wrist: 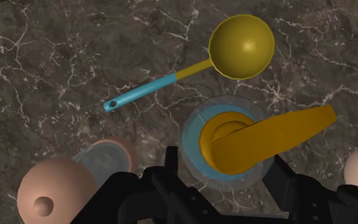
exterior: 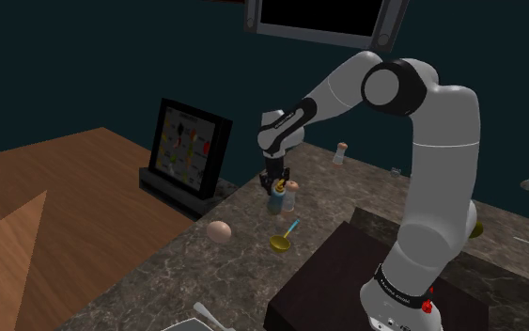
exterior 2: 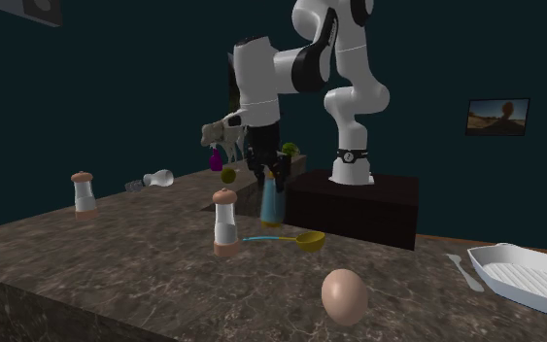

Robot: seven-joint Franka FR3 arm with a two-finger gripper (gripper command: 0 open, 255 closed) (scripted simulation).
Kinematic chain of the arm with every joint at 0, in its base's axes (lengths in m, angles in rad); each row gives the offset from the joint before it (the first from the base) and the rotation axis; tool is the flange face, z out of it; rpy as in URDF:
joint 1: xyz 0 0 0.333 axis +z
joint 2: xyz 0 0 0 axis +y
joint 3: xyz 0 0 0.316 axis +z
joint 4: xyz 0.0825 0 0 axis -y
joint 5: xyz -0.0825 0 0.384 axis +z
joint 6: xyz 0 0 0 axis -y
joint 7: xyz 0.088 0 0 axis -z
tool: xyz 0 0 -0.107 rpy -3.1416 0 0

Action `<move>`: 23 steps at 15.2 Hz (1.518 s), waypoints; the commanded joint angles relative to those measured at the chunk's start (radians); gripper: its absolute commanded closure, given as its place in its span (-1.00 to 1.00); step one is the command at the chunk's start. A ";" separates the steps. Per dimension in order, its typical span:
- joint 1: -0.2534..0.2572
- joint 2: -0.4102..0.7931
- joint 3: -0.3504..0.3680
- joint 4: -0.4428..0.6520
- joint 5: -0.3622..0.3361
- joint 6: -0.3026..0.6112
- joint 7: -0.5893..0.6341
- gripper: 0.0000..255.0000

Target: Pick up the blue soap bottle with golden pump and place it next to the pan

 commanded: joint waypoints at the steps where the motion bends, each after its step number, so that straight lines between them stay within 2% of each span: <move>1: 0.000 -0.023 0.000 -0.001 0.000 -0.022 -0.001 1.00; 23: 0.001 -0.196 0.001 0.083 0.002 -0.279 -0.008 1.00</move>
